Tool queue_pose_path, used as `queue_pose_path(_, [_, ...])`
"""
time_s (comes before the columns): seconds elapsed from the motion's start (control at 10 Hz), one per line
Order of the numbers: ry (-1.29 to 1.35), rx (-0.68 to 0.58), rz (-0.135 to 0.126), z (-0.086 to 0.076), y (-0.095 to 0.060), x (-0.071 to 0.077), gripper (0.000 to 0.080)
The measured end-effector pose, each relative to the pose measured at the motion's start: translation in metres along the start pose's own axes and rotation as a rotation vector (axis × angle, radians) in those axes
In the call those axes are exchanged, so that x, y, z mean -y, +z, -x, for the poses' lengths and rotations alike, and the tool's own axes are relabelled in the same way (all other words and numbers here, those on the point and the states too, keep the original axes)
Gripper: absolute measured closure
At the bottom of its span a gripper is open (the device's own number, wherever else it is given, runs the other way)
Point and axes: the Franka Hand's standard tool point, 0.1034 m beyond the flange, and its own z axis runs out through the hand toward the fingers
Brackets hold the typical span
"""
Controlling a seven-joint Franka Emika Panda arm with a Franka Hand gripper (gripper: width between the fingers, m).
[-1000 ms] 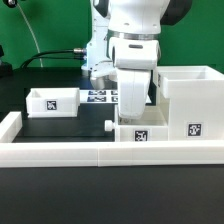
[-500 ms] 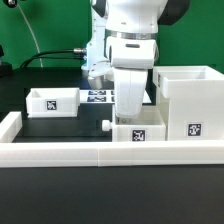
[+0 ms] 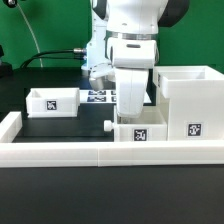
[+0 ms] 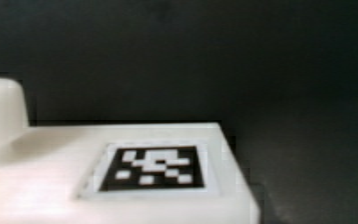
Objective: Assemble drawer
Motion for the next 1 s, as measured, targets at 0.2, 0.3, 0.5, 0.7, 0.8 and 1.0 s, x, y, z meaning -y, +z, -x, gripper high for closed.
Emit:
queue_pose_path(0.2, [0.004, 0.001, -0.004, 0.002, 0.001, 0.001, 0.0757])
queue_pose_path(0.3, [0.004, 0.001, -0.004, 0.002, 0.001, 0.001, 0.0757])
queue_pose_path(0.5, [-0.004, 0.001, -0.003, -0.001, 0.001, 0.001, 0.0757])
queue_pose_path(0.7, [-0.008, 0.003, -0.009, -0.002, 0.000, 0.001, 0.0757])
queue_pose_path(0.8, [-0.016, 0.006, -0.011, -0.004, -0.002, -0.001, 0.0757])
queue_pose_path(1.0, [-0.025, 0.006, -0.006, -0.008, -0.002, -0.002, 0.0757])
